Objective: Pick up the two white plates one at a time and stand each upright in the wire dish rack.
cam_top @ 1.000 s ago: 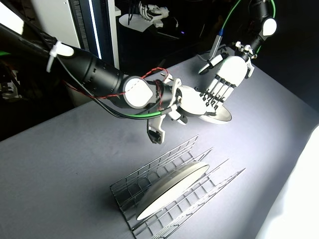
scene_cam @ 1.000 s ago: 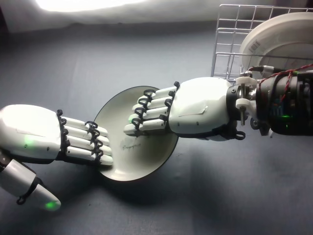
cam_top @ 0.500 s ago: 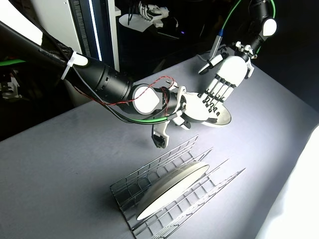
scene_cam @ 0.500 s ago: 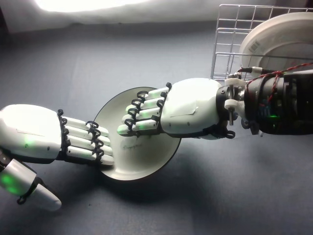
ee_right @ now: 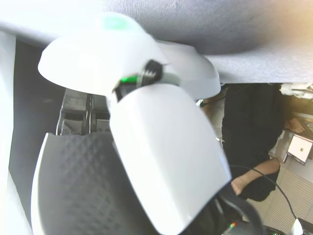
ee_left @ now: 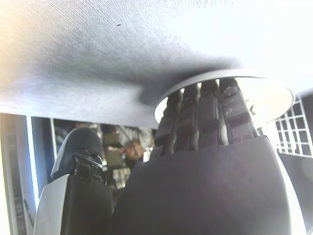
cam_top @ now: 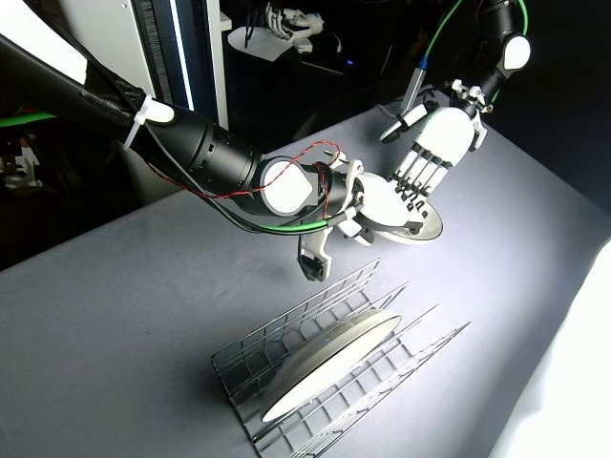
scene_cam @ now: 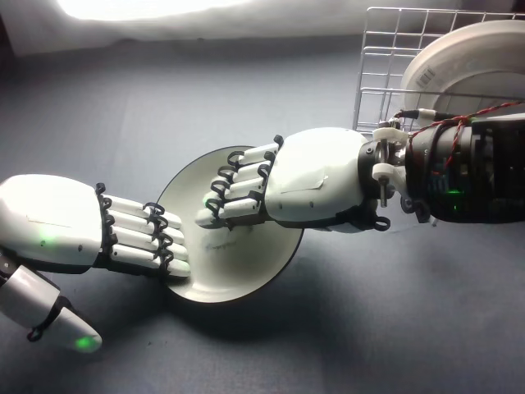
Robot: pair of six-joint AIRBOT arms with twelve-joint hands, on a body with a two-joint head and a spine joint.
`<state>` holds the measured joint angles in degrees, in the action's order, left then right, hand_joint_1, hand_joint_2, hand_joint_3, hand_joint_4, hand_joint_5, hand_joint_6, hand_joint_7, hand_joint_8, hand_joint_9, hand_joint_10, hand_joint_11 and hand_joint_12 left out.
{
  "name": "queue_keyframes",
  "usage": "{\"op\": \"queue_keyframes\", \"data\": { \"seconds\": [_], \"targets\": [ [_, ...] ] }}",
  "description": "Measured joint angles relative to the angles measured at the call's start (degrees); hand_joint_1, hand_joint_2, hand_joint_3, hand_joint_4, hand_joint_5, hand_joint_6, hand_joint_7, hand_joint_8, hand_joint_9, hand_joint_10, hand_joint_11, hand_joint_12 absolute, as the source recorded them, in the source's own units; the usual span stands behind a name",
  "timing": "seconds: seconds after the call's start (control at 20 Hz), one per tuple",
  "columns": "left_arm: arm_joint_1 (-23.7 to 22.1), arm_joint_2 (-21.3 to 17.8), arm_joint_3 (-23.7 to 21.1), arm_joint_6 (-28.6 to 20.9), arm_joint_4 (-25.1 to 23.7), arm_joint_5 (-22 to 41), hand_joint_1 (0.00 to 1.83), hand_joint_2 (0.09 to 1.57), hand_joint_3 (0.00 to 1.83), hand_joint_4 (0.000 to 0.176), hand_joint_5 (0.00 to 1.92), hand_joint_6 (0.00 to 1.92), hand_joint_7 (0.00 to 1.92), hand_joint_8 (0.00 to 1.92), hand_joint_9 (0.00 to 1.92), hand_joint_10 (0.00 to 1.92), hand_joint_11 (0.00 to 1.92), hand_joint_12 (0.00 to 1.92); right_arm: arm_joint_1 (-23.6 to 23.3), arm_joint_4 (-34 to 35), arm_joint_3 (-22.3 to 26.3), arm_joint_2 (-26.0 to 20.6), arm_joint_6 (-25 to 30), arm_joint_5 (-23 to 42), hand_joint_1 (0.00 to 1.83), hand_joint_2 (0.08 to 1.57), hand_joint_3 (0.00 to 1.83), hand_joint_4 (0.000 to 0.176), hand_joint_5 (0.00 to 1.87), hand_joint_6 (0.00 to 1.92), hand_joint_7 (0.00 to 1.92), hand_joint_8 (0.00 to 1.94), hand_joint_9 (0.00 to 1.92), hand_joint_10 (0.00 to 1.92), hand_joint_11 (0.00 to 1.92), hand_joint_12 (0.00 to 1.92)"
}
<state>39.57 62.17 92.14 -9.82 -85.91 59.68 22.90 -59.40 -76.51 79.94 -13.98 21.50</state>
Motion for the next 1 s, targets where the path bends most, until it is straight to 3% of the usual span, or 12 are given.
{"op": "queue_keyframes", "data": {
  "seconds": [0.05, 0.1, 0.2, 0.25, 0.3, 0.35, 0.4, 0.5, 1.0],
  "targets": [
    [0.0, 0.0, 0.0, 0.0, 0.0, 0.0, 0.00, 1.24, 0.00, 0.000, 0.15, 0.00, 0.12, 0.00, 0.07, 0.00, 0.02, 0.01, 0.0, 0.0, 0.0, 0.0, 0.0, 0.0, 1.83, 1.23, 0.00, 0.000, 0.36, 0.02, 0.38, 0.01, 0.47, 0.03, 0.37, 1.82],
    [0.0, 0.0, 0.2, -0.3, 0.4, 0.1, 0.00, 1.24, 0.00, 0.000, 0.14, 0.00, 0.11, 0.00, 0.07, 0.00, 0.02, 0.01, 0.0, -0.1, 0.0, 0.0, -0.5, 0.7, 1.83, 1.23, 0.00, 0.000, 0.45, 0.02, 0.47, 0.01, 0.54, 0.03, 0.38, 1.85],
    [0.0, 0.0, 0.2, -0.3, 0.4, 0.1, 0.00, 1.24, 0.00, 0.000, 0.14, 0.00, 0.11, 0.00, 0.06, 0.00, 0.01, 0.01, 0.0, 0.0, 0.0, -0.1, -0.5, 1.2, 1.83, 1.14, 0.00, 0.000, 0.71, 0.04, 0.75, 0.02, 0.76, 0.05, 0.55, 1.66],
    [0.0, 0.0, 0.2, -0.3, 0.4, 0.1, 0.00, 1.24, 0.00, 0.000, 0.15, 0.00, 0.11, 0.00, 0.06, 0.00, 0.01, 0.01, 0.0, 0.2, 0.0, -0.1, -0.5, 1.6, 1.28, 1.15, 0.05, 0.000, 0.81, 0.95, 0.87, 0.02, 0.85, 0.05, 0.61, 1.11],
    [0.0, 0.0, 0.2, -0.3, 0.5, 0.1, 0.00, 1.24, 0.00, 0.000, 0.14, 0.00, 0.11, 0.00, 0.06, 0.00, 0.01, 0.01, 0.0, 0.6, 0.0, -0.1, -0.5, 2.1, 1.35, 1.13, 0.01, 0.000, 0.86, 1.09, 0.98, 0.69, 0.88, 0.97, 0.72, 1.10],
    [0.0, 0.0, 0.2, 0.0, 0.4, 0.0, 0.00, 1.24, 0.00, 0.000, 0.14, 0.00, 0.11, 0.00, 0.06, 0.00, 0.02, 0.01, 0.0, 0.8, 0.0, -0.3, -0.5, 2.4, 1.37, 1.12, 0.00, 0.000, 0.85, 1.11, 1.04, 0.80, 0.92, 1.12, 0.80, 1.13],
    [0.0, 0.0, 0.2, -0.1, 0.4, -0.1, 0.00, 1.24, 0.00, 0.000, 0.14, 0.00, 0.11, 0.00, 0.07, 0.01, 0.02, 0.02, 0.0, 0.9, -0.1, -0.6, -0.5, 2.8, 1.37, 1.12, 0.00, 0.000, 0.84, 1.11, 1.03, 0.84, 0.95, 1.15, 0.83, 1.14],
    [0.0, 0.0, 0.3, -0.3, 0.5, 0.0, 0.00, 1.24, 0.00, 0.000, 0.14, 0.00, 0.10, 0.00, 0.05, 0.00, 0.01, 0.01, 0.0, 0.9, -0.1, -0.5, -0.5, 3.7, 1.38, 1.11, 0.00, 0.000, 0.86, 1.04, 0.99, 0.88, 1.01, 1.13, 0.91, 1.15],
    [-0.6, 0.1, 0.9, -0.6, 0.4, 0.2, 0.00, 1.24, 0.00, 0.000, 0.14, 0.00, 0.11, 0.00, 0.07, 0.00, 0.02, 0.02, 0.1, 0.8, 0.0, -0.8, -0.5, 3.9, 1.38, 1.11, 0.00, 0.000, 0.86, 1.07, 0.98, 0.90, 0.99, 1.15, 0.88, 1.16]
  ]
}}
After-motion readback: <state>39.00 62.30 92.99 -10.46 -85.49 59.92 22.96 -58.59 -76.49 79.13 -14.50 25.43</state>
